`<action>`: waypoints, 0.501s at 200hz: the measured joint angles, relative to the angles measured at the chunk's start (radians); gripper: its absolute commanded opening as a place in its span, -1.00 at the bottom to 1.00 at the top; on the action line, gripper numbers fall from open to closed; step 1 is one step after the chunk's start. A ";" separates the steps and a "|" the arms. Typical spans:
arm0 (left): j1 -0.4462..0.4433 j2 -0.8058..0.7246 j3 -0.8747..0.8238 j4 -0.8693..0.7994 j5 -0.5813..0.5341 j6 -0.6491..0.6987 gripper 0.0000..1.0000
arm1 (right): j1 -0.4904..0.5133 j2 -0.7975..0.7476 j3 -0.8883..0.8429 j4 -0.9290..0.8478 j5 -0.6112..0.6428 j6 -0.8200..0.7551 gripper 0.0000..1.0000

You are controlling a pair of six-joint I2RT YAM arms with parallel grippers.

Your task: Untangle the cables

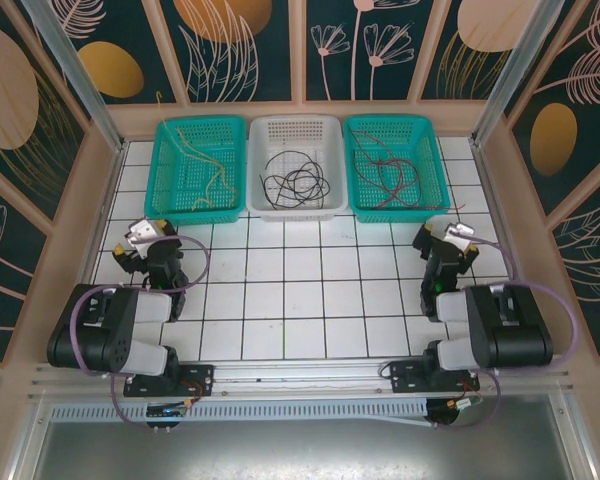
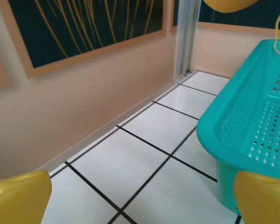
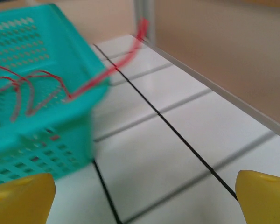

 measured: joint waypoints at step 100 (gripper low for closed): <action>0.071 0.102 0.006 0.154 0.399 0.028 0.98 | -0.051 0.126 0.026 0.206 -0.270 -0.053 0.98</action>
